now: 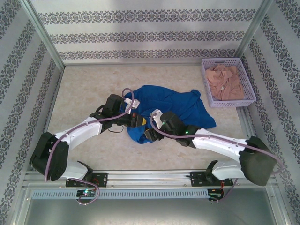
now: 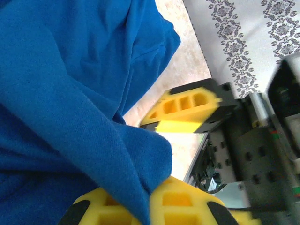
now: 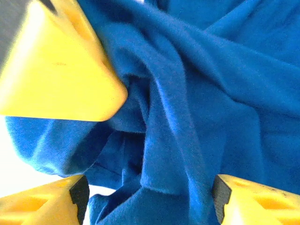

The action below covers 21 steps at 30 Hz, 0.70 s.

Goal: Fold the inside-out t-shirt

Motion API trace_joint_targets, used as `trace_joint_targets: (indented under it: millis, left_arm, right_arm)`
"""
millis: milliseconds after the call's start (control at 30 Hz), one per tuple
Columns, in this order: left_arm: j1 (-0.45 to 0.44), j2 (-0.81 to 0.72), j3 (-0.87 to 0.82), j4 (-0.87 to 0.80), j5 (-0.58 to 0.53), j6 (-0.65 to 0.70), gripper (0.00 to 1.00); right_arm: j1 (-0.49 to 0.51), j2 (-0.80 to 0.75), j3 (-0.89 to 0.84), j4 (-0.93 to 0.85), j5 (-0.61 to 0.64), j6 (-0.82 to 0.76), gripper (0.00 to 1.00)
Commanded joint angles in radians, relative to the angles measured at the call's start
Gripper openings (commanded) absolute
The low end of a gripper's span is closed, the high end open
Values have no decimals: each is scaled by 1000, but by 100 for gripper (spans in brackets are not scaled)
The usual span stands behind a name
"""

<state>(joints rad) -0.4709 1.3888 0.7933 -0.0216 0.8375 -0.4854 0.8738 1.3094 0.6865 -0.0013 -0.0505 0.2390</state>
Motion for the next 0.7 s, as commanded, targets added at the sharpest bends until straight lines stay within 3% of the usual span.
trace_joint_targets:
  millis: [0,67,100,133,167,233,267,333,433,567,667]
  left_arm:
    - [1,-42,20,2,14,-9,0]
    - [2,-56,22,-27,-7,9,0]
    - [7,-64,24,-45,-20,19,0]
    - [14,-73,24,-58,-36,29,0]
    - [23,-82,24,-79,-73,39,0]
    - [29,-92,44,-162,-267,69,0]
    - [29,-89,59,-212,-401,84,5]
    - [28,-79,78,-255,-592,100,27]
    - [16,-76,98,-287,-743,127,50]
    - [-72,-162,108,-386,-883,182,64]
    - [-167,-274,71,-408,-905,187,70]
  right_arm:
    - [19,89,-2,104,138,67,58]
    - [-3,106,9,96,138,37,26]
    - [-31,86,8,95,76,10,7]
    - [-61,56,-4,110,-21,-13,0]
    - [-107,15,-27,147,-185,-24,0]
    - [-202,-30,-53,206,-521,6,0]
    - [-238,-40,-62,237,-646,33,0]
    - [-287,-45,-83,327,-810,103,0]
    - [-316,-38,-90,389,-892,153,0]
    - [-340,-22,-75,389,-882,175,0]
    - [-358,8,-65,453,-898,242,0]
